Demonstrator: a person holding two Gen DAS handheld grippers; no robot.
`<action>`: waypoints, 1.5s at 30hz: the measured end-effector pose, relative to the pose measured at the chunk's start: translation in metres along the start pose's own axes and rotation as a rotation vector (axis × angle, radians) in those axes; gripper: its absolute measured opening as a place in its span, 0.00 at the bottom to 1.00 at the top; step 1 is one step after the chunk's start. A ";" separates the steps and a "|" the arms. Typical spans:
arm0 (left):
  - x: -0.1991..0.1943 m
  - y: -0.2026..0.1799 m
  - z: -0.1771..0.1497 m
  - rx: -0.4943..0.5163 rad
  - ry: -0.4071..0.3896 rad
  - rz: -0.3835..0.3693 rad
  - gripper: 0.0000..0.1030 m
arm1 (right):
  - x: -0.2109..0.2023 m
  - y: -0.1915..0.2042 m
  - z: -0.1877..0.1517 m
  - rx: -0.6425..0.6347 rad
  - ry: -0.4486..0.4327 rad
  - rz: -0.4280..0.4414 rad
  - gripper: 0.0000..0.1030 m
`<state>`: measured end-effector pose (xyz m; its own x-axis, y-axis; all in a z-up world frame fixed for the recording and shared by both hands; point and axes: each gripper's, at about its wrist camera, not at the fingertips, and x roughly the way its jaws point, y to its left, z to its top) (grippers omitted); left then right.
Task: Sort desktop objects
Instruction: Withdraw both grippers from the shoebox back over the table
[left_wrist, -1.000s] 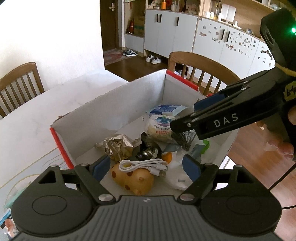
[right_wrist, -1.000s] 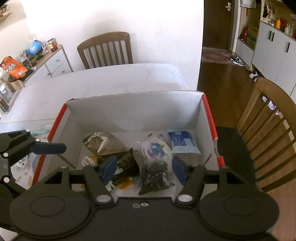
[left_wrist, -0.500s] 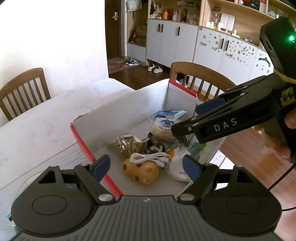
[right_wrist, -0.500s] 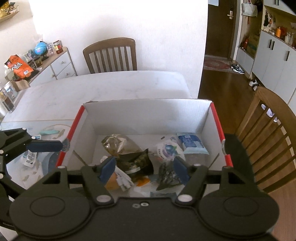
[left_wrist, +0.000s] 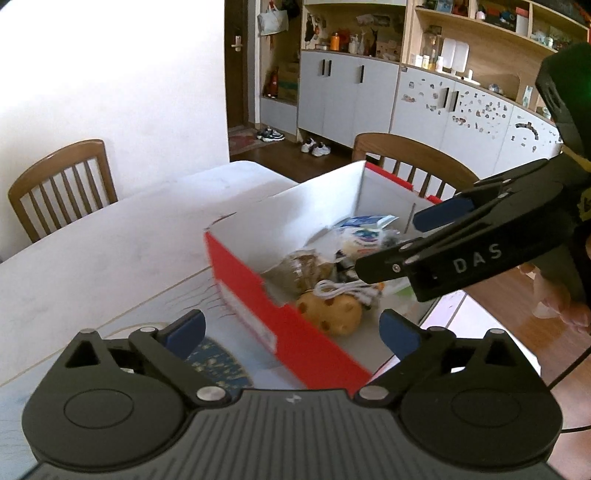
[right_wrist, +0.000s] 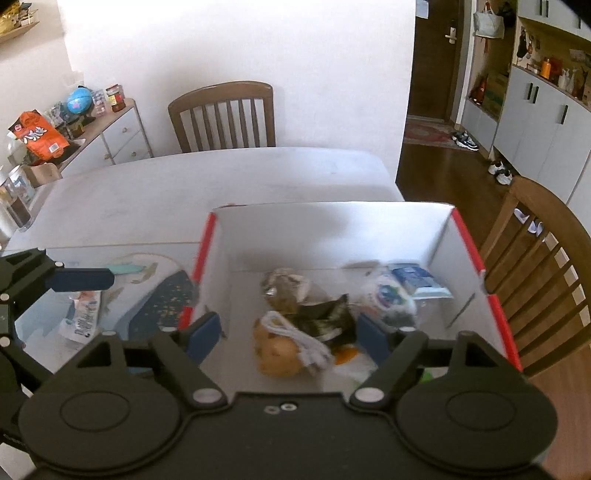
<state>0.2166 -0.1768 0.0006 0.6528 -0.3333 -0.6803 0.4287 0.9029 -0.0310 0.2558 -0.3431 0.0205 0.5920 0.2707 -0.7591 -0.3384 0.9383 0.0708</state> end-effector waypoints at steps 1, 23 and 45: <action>-0.003 0.005 -0.003 -0.002 -0.001 0.002 0.98 | 0.000 0.005 0.000 0.001 -0.004 0.006 0.86; -0.020 0.125 -0.073 -0.248 0.040 0.203 0.99 | 0.043 0.128 0.028 -0.061 -0.033 0.070 0.94; 0.014 0.167 -0.110 -0.397 0.125 0.337 0.99 | 0.112 0.167 0.034 -0.105 0.046 0.131 0.94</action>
<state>0.2286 -0.0009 -0.0945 0.6234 0.0055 -0.7819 -0.0768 0.9956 -0.0542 0.2906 -0.1487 -0.0308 0.5049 0.3766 -0.7767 -0.4864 0.8675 0.1044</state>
